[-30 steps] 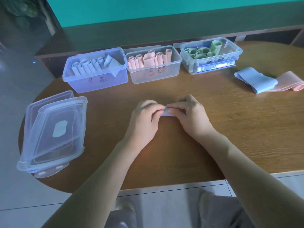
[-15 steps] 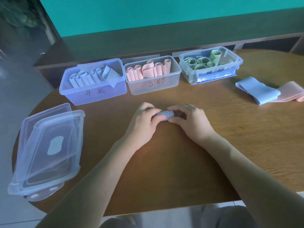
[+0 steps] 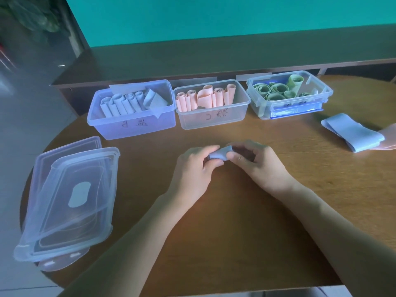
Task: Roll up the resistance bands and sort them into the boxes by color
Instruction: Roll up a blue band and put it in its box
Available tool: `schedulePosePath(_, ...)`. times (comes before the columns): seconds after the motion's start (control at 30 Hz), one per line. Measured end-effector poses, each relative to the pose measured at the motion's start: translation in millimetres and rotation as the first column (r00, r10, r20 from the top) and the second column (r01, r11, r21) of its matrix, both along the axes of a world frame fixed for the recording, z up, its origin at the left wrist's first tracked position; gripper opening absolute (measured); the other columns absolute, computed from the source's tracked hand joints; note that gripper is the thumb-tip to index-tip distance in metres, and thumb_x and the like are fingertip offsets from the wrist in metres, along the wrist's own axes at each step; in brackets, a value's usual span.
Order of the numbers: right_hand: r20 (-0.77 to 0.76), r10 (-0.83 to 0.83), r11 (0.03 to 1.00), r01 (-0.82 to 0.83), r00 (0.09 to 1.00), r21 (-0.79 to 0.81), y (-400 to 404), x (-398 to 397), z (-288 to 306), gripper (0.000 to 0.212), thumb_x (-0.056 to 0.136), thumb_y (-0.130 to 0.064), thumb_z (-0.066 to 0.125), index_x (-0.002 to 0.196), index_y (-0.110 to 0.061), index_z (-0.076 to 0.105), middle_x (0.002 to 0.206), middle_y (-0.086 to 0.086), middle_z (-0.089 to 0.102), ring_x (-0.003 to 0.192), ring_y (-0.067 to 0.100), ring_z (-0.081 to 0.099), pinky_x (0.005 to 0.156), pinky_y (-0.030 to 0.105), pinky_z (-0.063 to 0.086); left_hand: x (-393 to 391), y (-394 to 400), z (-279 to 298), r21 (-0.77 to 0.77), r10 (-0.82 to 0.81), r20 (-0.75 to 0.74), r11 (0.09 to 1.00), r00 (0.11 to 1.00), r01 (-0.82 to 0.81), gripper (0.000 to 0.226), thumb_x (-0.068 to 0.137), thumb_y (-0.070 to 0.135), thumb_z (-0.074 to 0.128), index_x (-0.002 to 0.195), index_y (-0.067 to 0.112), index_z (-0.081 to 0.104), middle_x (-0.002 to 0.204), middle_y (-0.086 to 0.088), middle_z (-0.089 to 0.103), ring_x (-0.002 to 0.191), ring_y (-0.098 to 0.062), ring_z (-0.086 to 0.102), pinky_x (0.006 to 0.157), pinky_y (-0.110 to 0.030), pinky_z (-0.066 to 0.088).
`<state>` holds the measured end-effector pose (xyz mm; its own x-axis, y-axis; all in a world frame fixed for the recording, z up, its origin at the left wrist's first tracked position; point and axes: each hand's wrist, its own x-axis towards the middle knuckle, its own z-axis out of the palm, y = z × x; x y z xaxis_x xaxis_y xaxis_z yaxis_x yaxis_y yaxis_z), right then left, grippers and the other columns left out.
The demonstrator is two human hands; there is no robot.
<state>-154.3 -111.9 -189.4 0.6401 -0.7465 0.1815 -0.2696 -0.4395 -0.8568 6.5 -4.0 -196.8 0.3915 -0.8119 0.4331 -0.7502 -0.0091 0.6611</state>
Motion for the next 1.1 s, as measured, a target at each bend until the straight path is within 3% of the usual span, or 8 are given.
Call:
schedulePosePath(0.1, 0.133, 0.03, 0.982, -0.054, 0.991, 0.182, 6, 10, 10, 0.04, 0.082, -0.039, 0.075, 0.116, -0.019, 0.073, 0.105, -0.005, 0.076, 0.099, 0.015, 0.071, 0.092, 0.026, 0.054, 7, 10, 11, 0.009, 0.02, -0.071, 1.0, 0.997, -0.019, 0.025, 0.088, 0.02, 0.077, 0.114, 0.021, 0.076, 0.1, 0.006, 0.076, 0.087, -0.011, 0.064, 0.079, -0.026, 0.051)
schedulePosePath(0.23, 0.257, 0.049, 0.96, -0.117, 0.965, 0.254, 11, 37, 33, 0.028, 0.082, -0.019, 0.079, 0.108, -0.011, 0.075, 0.102, 0.002, 0.078, 0.093, 0.013, 0.072, 0.085, 0.021, 0.053, 28, 25, 36, 0.007, 0.05, -0.134, 0.999, 0.99, -0.05, 0.027, 0.086, 0.024, 0.079, 0.113, 0.024, 0.077, 0.097, 0.011, 0.076, 0.085, -0.009, 0.065, 0.077, -0.027, 0.052)
schedulePosePath(0.43, 0.25, 0.185, 0.957, -0.232, 0.95, 0.174, 15, 111, 86, 0.02, 0.083, -0.012, 0.081, 0.102, -0.013, 0.076, 0.1, 0.005, 0.077, 0.091, 0.013, 0.072, 0.085, 0.02, 0.055, 92, 46, 81, -0.007, 0.137, -0.133, 0.99, 0.982, -0.139, 0.03, 0.086, 0.03, 0.079, 0.115, 0.023, 0.074, 0.1, 0.017, 0.072, 0.095, 0.0, 0.063, 0.085, -0.024, 0.053)
schedulePosePath(0.6, 0.18, 0.196, 0.978, -0.205, 0.964, 0.034, 19, 192, 112, 0.02, 0.083, -0.013, 0.082, 0.102, -0.009, 0.076, 0.086, -0.003, 0.074, 0.063, -0.003, 0.065, 0.062, 0.008, 0.045, 160, 58, 94, 0.016, 0.331, -0.068, 0.943, 0.941, -0.331, 0.031, 0.089, 0.033, 0.075, 0.119, 0.025, 0.072, 0.107, 0.015, 0.07, 0.099, -0.007, 0.062, 0.091, -0.028, 0.049)
schedulePosePath(0.83, -0.106, 0.18, 0.976, -0.191, 0.978, -0.107, 8, 292, 99, 0.015, 0.083, -0.014, 0.082, 0.097, -0.011, 0.079, 0.091, 0.003, 0.075, 0.073, 0.009, 0.06, 0.059, 0.005, 0.041, 235, 65, 79, 0.158, 0.483, -0.046, 0.868, 0.874, -0.472, 0.025, 0.095, 0.028, 0.063, 0.117, 0.025, 0.073, 0.113, 0.003, 0.071, 0.101, -0.012, 0.062, 0.082, -0.021, 0.04)
schedulePosePath(0.97, -0.284, 0.144, 0.966, -0.197, 0.948, -0.167, 4, 330, 90, 0.004, 0.076, -0.021, 0.08, 0.078, -0.022, 0.077, 0.08, 0.0, 0.076, 0.073, 0.016, 0.065, 0.078, 0.032, 0.058, 253, 63, 70, 0.192, 0.431, -0.075, 0.891, 0.899, -0.411, 0.025, 0.102, 0.028, 0.055, 0.117, 0.02, 0.073, 0.115, 0.003, 0.073, 0.099, -0.009, 0.063, 0.088, -0.022, 0.045)
schedulePosePath(1.03, -0.386, 0.144, 0.951, -0.235, 0.911, -0.199, 5, 341, 89, 0.014, 0.078, -0.022, 0.078, 0.092, -0.02, 0.08, 0.092, 0.002, 0.077, 0.09, 0.022, 0.069, 0.083, 0.036, 0.058, 259, 63, 67, 0.191, 0.423, -0.088, 0.896, 0.902, -0.402, 0.026, 0.103, 0.027, 0.054, 0.118, 0.019, 0.073, 0.114, 0.003, 0.073, 0.098, -0.007, 0.062, 0.088, -0.021, 0.044)
schedulePosePath(1.1, -0.503, 0.147, 0.918, -0.307, 0.852, -0.251, 7, 352, 90, 0.023, 0.084, -0.025, 0.074, 0.105, -0.018, 0.079, 0.102, 0.002, 0.075, 0.095, 0.021, 0.067, 0.072, 0.025, 0.052, 263, 62, 65, 0.181, 0.423, -0.113, 0.898, 0.899, -0.4, 0.026, 0.103, 0.027, 0.054, 0.118, 0.018, 0.073, 0.114, 0.004, 0.073, 0.098, -0.007, 0.063, 0.088, -0.021, 0.045)
